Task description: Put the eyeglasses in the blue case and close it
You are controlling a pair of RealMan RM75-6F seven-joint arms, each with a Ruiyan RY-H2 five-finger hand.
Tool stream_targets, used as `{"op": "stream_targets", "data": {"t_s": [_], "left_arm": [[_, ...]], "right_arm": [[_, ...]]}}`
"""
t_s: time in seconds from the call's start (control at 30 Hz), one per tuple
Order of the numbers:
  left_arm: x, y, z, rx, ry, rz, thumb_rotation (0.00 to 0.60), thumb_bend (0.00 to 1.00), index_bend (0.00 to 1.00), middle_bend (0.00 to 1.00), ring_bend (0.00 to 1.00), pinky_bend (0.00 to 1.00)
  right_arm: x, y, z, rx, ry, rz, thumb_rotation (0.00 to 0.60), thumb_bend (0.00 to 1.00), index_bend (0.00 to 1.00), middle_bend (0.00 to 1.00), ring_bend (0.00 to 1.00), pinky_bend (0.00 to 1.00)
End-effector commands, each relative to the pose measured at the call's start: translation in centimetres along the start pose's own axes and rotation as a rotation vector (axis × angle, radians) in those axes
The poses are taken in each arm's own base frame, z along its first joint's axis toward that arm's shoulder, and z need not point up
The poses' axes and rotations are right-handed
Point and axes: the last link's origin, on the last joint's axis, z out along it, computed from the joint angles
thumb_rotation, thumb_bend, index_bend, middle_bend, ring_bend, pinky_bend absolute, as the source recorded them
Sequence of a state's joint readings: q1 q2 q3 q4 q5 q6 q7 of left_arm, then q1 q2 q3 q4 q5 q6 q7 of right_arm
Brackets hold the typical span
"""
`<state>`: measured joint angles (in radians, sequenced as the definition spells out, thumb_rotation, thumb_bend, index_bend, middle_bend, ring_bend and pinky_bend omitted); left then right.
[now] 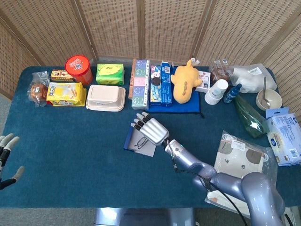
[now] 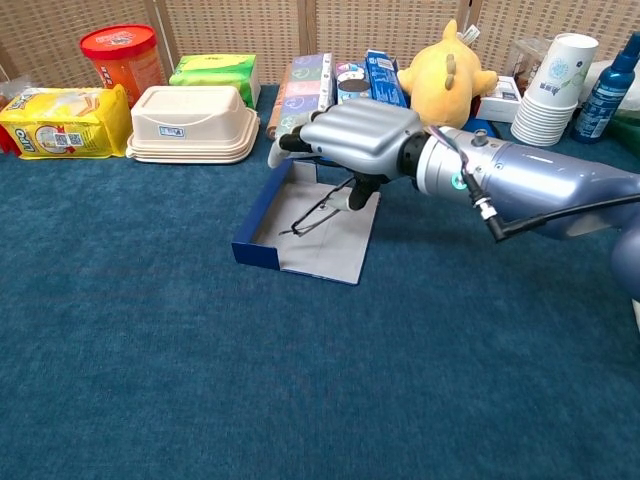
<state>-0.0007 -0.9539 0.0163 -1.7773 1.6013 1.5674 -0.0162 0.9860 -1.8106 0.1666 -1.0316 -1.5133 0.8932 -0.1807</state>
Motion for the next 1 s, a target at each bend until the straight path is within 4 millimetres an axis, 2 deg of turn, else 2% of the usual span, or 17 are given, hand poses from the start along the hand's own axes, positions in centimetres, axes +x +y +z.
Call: {"op": "stream_targets", "data": {"t_s": [0.03,0.2,0.37,0.47,0.73,1.0], "left_arm": [[0.0,0.2,-0.1,-0.004,-0.001,-0.003,0.6,0.31,0.06,0.06,0.0,0.0],[0.3,0.1,-0.4,0.001,0.009,0.003,0.6,0.31,0.06,0.06,0.0,0.0],[0.3,0.0,-0.5,0.007,0.005,0.006,0.6,0.31,0.06,0.06,0.0,0.0],[0.3,0.0,-0.4,0.006,0.006,0.003,0.6,0.31,0.06,0.06,0.0,0.0],[0.2,0.4,-0.3,-0.005,0.009,0.002,0.6,0.31,0.06,0.06,0.0,0.0],[0.2,0.5,-0.3,-0.006,0.012,0.004,0.6,0.31,0.06,0.06,0.0,0.0]], "right_arm": [[0.2,0.0,-0.2,-0.002,0.005,0.005,0.6,0.41,0.19,0.2,0.1,0.17],[0.3,-0.5,0.2,0.0,0.012,0.012,0.6,0.41,0.17,0.2,0.1,0.16],[0.4,-0.6,0.6,0.028,-0.007,-0.011,0.6,0.4,0.15,0.17,0.06,0.12],[0.6,-0.4,0.7,0.057,-0.06,-0.042,0.6,0.3,0.11,0.13,0.02,0.06],[1.1,0.3,0.4,0.026,-0.034,-0.056,0.6,0.01,0.09,0.13,0.0,0.05],[1.5,0.4,0.4,-0.001,0.024,-0.056,0.6,0.0,0.09,0.13,0.0,0.05]]}}
